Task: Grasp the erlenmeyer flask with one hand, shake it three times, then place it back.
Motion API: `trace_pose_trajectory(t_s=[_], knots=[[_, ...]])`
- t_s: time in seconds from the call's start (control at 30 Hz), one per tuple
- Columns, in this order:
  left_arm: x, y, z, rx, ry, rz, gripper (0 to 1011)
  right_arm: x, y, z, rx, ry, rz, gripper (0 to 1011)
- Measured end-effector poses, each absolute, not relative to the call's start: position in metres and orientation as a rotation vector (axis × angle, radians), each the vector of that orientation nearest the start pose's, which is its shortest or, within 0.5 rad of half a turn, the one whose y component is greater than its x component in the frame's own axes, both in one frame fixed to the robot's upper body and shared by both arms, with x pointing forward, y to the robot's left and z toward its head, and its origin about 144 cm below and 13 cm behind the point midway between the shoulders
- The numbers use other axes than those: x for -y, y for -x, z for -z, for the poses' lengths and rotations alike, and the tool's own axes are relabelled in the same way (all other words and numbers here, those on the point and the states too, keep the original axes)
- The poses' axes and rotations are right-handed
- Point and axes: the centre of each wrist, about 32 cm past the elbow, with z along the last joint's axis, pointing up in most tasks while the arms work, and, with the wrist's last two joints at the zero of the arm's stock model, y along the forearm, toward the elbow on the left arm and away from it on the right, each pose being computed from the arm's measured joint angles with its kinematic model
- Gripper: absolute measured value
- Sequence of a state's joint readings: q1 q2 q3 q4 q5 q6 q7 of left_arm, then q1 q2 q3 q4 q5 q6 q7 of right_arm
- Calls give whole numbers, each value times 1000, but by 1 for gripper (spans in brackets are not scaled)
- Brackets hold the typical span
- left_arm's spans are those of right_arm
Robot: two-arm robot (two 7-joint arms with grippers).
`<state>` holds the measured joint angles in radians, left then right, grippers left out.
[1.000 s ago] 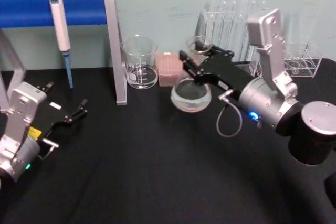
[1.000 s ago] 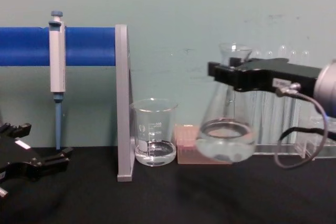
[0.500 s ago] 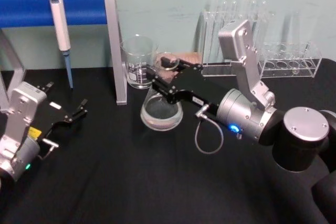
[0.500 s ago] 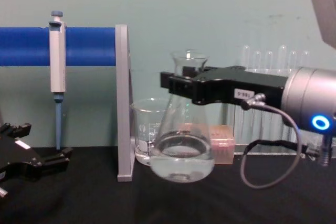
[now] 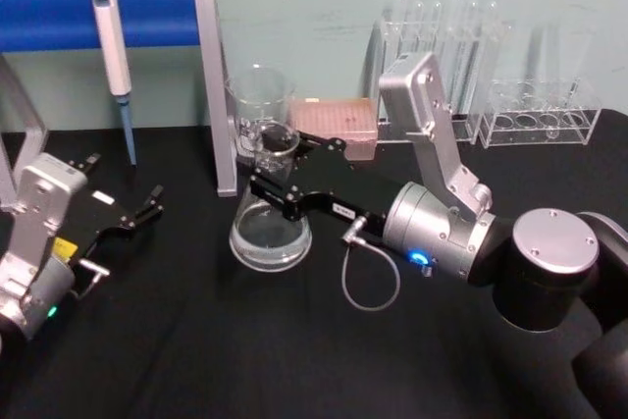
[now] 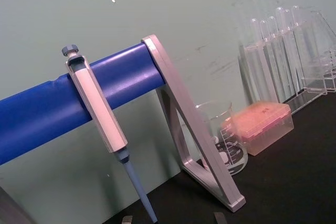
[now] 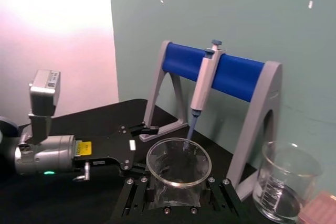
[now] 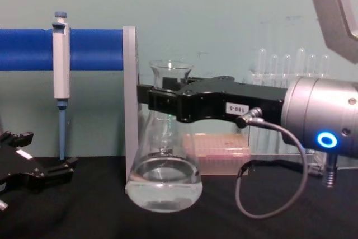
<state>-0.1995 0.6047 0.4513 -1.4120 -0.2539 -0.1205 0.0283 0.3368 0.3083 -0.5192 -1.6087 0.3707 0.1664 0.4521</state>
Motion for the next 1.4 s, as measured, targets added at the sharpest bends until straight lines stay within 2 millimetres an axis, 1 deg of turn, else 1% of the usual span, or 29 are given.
trace_pose_trajectory(t_s=[0.3,0.53,0.8,1.1,1.4], knots=[[-310,-489,-1140,285,-304,-1248,1001,156,-507,-1229,53,26,589,450],[-310,-489,-1140,285,-304,-1248,1001,159,-507,-1230,56,23,610,450],[-310,-489,-1140,285,-305,-1248,1001,173,-513,-1231,65,21,704,450],[-310,-489,-1140,285,-304,-1248,1001,198,-519,-1231,82,30,844,450],[-310,-489,-1140,285,-304,-1248,1001,211,-521,-1232,90,29,915,450]])
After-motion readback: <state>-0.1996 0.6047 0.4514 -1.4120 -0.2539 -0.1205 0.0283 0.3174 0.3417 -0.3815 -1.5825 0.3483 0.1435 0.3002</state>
